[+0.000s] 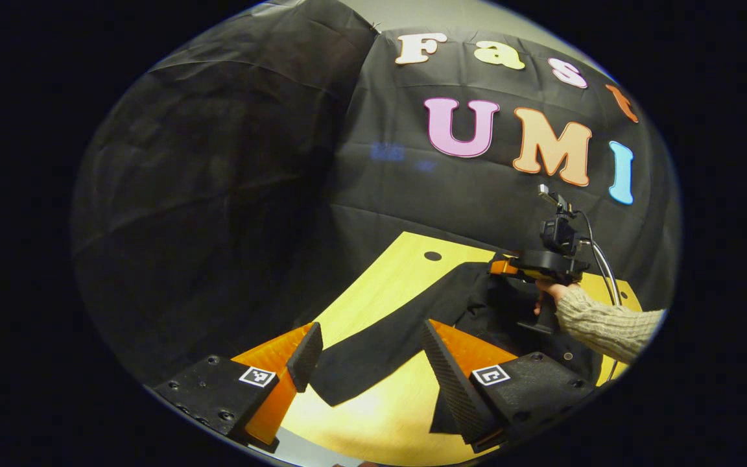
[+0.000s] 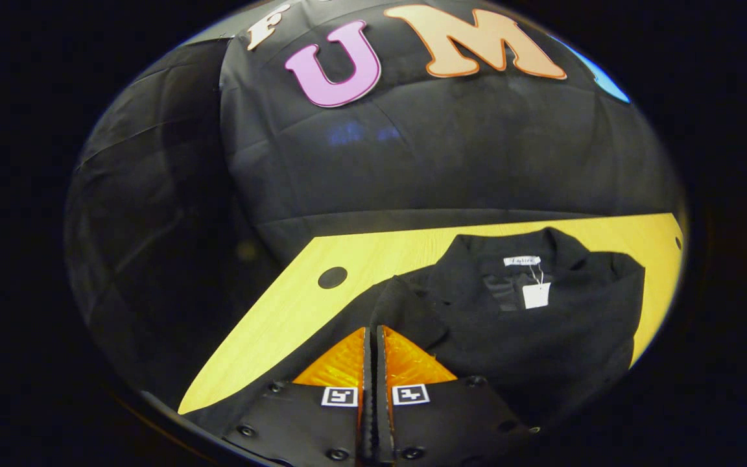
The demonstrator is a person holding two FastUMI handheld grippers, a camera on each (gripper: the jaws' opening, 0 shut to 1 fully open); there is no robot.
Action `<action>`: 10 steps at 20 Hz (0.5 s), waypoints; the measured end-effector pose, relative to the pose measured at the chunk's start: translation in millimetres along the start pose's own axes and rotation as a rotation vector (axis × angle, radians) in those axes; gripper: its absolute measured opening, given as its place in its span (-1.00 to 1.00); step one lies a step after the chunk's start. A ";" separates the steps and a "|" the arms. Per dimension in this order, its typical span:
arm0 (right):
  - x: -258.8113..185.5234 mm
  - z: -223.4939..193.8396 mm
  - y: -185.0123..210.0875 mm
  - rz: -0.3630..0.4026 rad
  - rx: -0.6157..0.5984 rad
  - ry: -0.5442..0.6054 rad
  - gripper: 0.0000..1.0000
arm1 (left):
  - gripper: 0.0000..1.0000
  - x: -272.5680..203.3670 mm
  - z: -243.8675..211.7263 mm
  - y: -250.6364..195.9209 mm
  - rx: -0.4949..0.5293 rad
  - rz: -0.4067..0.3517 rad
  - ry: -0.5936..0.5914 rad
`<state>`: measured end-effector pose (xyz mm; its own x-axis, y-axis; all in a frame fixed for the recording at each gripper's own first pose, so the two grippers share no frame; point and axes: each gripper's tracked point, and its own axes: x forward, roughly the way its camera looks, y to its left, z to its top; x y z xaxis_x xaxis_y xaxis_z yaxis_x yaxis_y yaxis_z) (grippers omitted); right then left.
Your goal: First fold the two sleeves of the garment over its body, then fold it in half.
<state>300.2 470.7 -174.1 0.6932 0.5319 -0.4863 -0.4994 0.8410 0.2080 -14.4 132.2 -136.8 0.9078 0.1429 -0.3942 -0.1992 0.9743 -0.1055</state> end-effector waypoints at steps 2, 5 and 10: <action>3.5 -1.7 8.5 0.044 0.053 0.005 -0.91 | 0.88 0.1 -6.4 0.5 -0.010 -0.003 0.016; 9.4 3.7 20.1 0.082 0.102 -0.007 -0.65 | 0.88 0.8 -12.0 3.6 -0.036 0.011 0.031; 4.8 18.9 36.0 0.162 0.196 -0.036 0.58 | 0.88 -2.9 -15.4 8.5 -0.028 0.022 0.028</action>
<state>295.3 505.4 -152.9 0.6323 0.6614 -0.4036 -0.4973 0.7458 0.4432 -24.4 137.4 -150.6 0.8923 0.1590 -0.4224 -0.2299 0.9655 -0.1220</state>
